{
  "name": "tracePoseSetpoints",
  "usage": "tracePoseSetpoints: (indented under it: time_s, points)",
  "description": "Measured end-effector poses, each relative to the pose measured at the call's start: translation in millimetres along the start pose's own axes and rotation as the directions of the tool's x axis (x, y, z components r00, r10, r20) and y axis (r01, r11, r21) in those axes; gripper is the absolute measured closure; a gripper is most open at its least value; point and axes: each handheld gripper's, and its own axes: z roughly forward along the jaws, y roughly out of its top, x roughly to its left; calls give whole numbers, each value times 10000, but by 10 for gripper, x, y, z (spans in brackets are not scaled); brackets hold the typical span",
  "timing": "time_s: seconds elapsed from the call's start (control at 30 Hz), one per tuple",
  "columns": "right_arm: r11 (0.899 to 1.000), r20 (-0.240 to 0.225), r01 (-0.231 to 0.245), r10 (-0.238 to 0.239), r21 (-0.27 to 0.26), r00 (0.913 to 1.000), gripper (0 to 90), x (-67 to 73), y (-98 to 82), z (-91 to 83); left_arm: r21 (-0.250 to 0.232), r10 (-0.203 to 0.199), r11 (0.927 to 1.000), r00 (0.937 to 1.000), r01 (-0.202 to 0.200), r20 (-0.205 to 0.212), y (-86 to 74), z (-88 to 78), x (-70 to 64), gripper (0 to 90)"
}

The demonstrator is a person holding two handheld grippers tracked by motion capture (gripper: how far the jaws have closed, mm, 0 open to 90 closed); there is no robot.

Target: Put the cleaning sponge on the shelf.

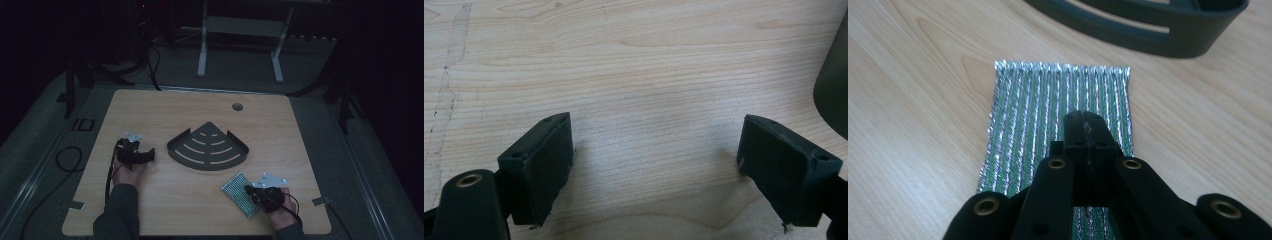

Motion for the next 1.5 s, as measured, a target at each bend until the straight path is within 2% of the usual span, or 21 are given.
tracePoseSetpoints:
  time_s: [0.1, 0.27, 0.67, 0.83, 1.03, 1.1, 1.2, 1.37, 1.5]
  points:
    - [9992, -15, -349, 350, 185, 9994, 898, -73, -37, 47, 0, 0, 10000, 10000, 0, 0, 0, 0, 0, 153]
    - [9985, 267, -499, 494, 210, 9984, 898, -179, -46, 47, 0, -2, 10000, 10000, 2, -1, 0, 0, 0, 153]
    - [9981, 766, -549, 526, 291, 9957, 897, -458, -55, 51, 3, -2, 10000, 10000, 2, -3, 0, 0, -1, 153]
    - [9987, 769, -393, 368, 318, 9964, 897, -526, -50, 63, 3, -4, 10000, 10000, 4, -4, 0, 0, -1, 153]
    - [9984, 711, -184, 146, 534, 9974, 888, -535, -16, 69, 1, -6, 10000, 10000, 6, -3, 0, 0, -1, 153]
    - [9986, 520, -341, 320, 393, 9981, 817, -564, 8, 51, 1, -5, 10000, 10000, 5, -4, 1, 0, -1, 153]
    - [9984, 430, -447, 433, 339, 9981, 787, -595, 50, 17, 0, -9, 10000, 10000, 9, -6, 1, 1, -1, 153]
    - [9970, 387, -412, 387, 660, 9985, 774, -698, 146, -12, 1, -8, 10000, 10000, 8, -7, 1, 0, -1, 153]
    - [9921, 429, -82, 28, 1254, 9991, 780, -759, 213, 0, 1, -8, 10000, 10000, 8, -6, 1, 1, -1, 153]
